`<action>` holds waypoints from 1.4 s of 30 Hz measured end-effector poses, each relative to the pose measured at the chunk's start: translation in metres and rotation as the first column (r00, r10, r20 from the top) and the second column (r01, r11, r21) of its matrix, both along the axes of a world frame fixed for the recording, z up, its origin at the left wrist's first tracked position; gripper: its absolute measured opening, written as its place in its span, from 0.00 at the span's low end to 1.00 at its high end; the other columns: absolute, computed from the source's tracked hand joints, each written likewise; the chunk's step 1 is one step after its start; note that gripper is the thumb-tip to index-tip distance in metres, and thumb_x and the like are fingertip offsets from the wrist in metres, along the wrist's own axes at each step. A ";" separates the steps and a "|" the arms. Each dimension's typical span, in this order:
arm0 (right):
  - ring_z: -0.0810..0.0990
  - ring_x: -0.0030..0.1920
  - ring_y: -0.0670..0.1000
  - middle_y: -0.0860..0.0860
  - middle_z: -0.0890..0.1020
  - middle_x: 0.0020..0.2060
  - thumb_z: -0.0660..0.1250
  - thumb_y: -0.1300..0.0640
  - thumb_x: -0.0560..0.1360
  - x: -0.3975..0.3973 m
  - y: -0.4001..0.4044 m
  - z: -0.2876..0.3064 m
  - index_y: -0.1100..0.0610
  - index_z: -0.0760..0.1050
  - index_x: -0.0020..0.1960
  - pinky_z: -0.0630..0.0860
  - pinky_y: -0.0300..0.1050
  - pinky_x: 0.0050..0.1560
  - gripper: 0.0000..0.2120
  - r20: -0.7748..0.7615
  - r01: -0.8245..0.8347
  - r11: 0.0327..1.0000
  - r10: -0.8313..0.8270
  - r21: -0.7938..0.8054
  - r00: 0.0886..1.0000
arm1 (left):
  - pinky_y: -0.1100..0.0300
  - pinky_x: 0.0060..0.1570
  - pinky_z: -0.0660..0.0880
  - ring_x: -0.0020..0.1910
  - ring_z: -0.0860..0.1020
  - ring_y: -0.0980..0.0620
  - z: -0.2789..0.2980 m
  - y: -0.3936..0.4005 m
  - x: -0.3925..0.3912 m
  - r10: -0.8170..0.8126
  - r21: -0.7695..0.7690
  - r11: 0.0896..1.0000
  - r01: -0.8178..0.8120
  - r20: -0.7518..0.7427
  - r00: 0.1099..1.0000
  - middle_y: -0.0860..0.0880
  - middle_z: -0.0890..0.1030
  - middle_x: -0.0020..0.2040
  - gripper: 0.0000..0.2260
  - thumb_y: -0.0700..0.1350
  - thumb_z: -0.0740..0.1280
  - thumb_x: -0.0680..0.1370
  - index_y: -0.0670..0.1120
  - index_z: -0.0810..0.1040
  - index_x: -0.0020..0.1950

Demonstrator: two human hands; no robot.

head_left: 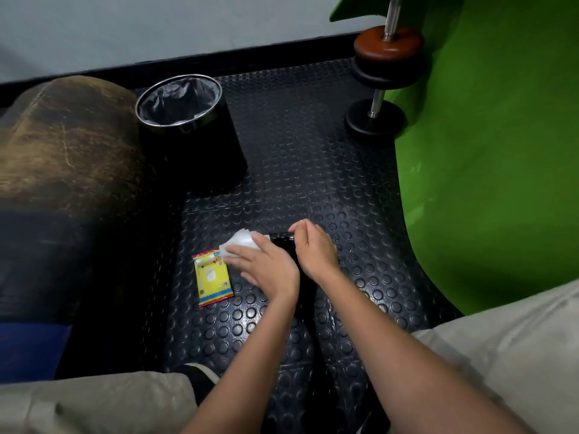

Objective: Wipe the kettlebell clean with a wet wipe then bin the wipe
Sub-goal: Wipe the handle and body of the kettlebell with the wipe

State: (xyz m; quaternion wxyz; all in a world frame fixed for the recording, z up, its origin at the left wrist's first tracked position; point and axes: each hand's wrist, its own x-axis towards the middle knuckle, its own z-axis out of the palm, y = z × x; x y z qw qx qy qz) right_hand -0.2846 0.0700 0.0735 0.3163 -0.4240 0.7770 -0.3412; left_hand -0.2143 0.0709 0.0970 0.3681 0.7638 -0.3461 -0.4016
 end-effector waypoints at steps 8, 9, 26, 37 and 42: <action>0.76 0.57 0.52 0.46 0.81 0.52 0.46 0.45 0.83 -0.001 0.002 -0.003 0.45 0.76 0.52 0.69 0.59 0.65 0.19 -0.005 0.005 1.000 -0.005 -0.018 1.000 | 0.47 0.77 0.52 0.77 0.58 0.45 -0.039 0.006 0.031 -0.136 -0.307 0.923 0.231 0.301 0.944 0.42 0.61 0.77 0.24 0.52 0.47 0.86 0.42 0.61 0.77; 0.76 0.57 0.52 0.45 0.81 0.51 0.47 0.46 0.83 -0.001 0.002 -0.003 0.44 0.76 0.52 0.69 0.59 0.65 0.18 -0.001 0.003 1.000 -0.003 -0.017 1.000 | 0.48 0.73 0.59 0.71 0.65 0.44 -0.037 -0.001 0.038 -0.117 -0.342 0.913 0.222 0.303 0.946 0.43 0.70 0.70 0.21 0.51 0.48 0.86 0.41 0.68 0.71; 0.76 0.55 0.50 0.43 0.80 0.49 0.48 0.47 0.83 -0.001 0.004 0.000 0.42 0.74 0.49 0.70 0.60 0.65 0.16 0.025 -0.001 1.000 0.001 -0.026 1.000 | 0.53 0.45 0.72 0.42 0.76 0.47 -0.034 -0.034 0.075 0.023 0.164 0.986 0.030 -0.314 0.949 0.48 0.80 0.44 0.18 0.58 0.55 0.76 0.47 0.76 0.44; 0.77 0.55 0.49 0.41 0.80 0.50 0.50 0.48 0.82 -0.012 0.007 0.001 0.42 0.75 0.48 0.69 0.62 0.67 0.15 0.069 0.025 1.000 -0.024 -0.012 0.997 | 0.54 0.38 0.66 0.37 0.73 0.46 0.003 -0.032 0.059 -0.525 -0.106 0.690 0.716 0.609 0.595 0.50 0.73 0.30 0.19 0.46 0.57 0.81 0.49 0.65 0.29; 0.77 0.54 0.47 0.40 0.79 0.48 0.49 0.47 0.82 -0.012 0.006 0.003 0.43 0.76 0.48 0.69 0.61 0.67 0.16 0.057 -0.014 1.000 0.014 -0.008 0.998 | 0.51 0.53 0.71 0.54 0.76 0.42 0.014 -0.072 0.063 -0.842 0.376 0.529 0.760 0.342 0.417 0.42 0.79 0.51 0.19 0.54 0.53 0.81 0.44 0.79 0.45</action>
